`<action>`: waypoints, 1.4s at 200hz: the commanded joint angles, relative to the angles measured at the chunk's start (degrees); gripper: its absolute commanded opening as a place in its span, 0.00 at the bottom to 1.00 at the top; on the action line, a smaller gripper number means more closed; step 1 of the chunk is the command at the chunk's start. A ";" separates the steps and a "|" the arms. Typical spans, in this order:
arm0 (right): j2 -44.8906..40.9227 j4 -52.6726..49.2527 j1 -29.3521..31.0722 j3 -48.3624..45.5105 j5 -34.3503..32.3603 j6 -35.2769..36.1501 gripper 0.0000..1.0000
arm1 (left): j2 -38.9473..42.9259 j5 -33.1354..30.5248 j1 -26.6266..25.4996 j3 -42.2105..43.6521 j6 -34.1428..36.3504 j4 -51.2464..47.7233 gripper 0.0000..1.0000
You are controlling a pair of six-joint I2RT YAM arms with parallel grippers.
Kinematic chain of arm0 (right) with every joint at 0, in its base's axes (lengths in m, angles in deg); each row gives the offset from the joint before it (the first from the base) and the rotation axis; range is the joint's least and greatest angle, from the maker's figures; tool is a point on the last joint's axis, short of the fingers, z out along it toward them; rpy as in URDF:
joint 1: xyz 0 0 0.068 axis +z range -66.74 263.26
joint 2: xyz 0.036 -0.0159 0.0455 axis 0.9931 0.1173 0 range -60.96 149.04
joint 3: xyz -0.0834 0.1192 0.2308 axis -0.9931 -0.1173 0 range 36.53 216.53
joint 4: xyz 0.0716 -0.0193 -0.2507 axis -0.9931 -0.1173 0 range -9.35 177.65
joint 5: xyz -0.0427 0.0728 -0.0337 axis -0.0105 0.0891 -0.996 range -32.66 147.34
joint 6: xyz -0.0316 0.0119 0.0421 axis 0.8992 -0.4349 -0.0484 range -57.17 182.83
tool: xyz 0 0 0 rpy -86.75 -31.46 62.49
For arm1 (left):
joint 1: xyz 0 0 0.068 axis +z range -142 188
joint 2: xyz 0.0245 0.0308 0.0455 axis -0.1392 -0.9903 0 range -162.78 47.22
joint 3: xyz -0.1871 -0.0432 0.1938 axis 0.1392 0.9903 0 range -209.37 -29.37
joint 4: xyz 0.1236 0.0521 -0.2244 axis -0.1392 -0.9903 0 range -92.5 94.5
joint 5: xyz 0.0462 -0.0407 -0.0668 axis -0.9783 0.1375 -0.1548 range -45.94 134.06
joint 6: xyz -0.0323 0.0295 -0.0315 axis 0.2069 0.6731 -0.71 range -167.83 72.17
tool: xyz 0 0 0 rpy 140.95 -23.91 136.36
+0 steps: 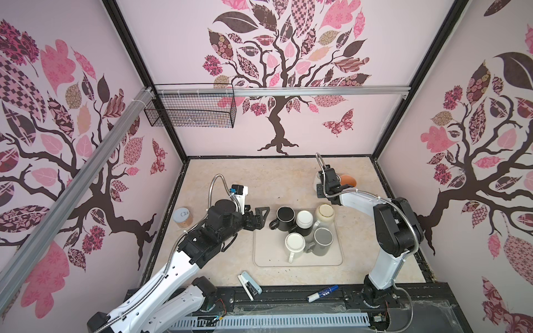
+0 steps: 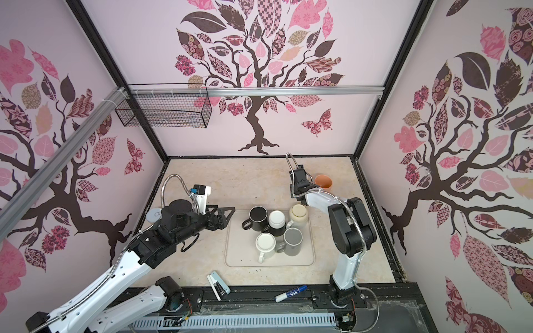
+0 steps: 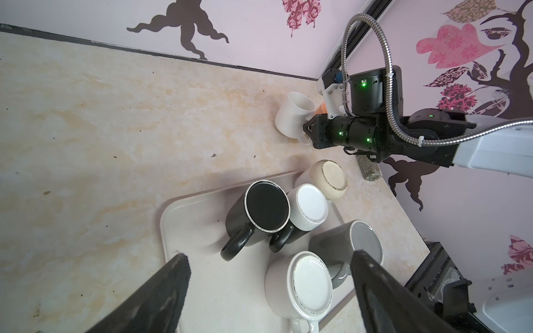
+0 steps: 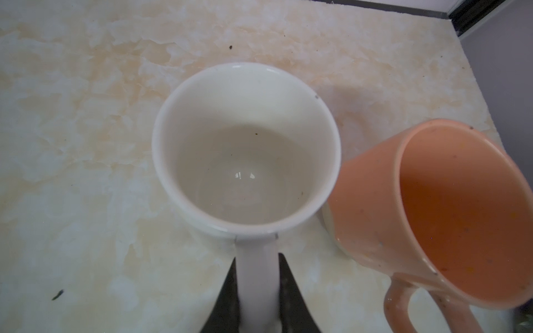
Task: Turn the mug right side up
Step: 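Lower the white mug upright beside the peach mug with the right gripper, then open the right gripper and draw it back while the left gripper moves toward mugs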
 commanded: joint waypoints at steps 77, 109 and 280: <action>-1.92 3.34 -0.79 -1.40 -2.90 -0.53 0.00 | 1.34 0.74 0.21 2.59 -0.24 1.91 0.91; -2.26 3.50 -0.88 -2.66 -3.25 -1.35 0.04 | 1.21 0.72 0.21 2.66 -0.15 2.00 0.91; -24.49 -1.25 0.62 -6.42 8.52 -10.93 0.52 | -0.73 -0.14 0.16 3.66 -1.23 2.63 0.86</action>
